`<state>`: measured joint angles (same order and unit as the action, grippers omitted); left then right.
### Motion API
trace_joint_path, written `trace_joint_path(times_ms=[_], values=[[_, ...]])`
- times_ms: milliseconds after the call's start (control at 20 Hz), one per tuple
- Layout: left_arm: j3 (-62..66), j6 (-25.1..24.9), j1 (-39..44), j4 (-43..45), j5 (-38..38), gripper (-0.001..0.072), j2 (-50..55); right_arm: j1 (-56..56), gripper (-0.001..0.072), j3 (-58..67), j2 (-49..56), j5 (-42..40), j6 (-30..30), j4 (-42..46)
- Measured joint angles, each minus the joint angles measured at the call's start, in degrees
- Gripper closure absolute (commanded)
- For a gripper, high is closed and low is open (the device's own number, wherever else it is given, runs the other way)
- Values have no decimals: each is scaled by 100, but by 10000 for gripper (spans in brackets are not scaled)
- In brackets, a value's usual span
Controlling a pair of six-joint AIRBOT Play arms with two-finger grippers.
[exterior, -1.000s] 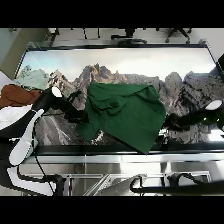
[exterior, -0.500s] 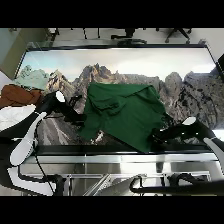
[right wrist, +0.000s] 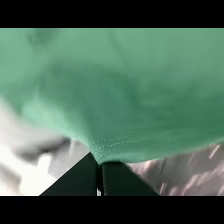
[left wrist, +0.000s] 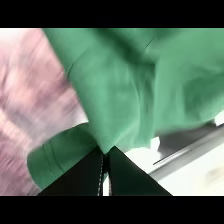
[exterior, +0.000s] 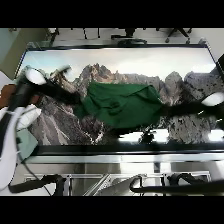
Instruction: Fold the shirts.
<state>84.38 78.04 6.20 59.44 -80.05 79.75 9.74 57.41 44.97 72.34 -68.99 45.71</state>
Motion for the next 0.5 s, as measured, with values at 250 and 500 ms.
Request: trace_joint_path(times_ms=[250,500], values=[[1945,90,-415,-1346,424,693,-1421,776,692,3484,-402,350,24,-92],[3226,144,-811,-1248,1106,693,-2675,933,692,5558,-503,387,66,-79]])
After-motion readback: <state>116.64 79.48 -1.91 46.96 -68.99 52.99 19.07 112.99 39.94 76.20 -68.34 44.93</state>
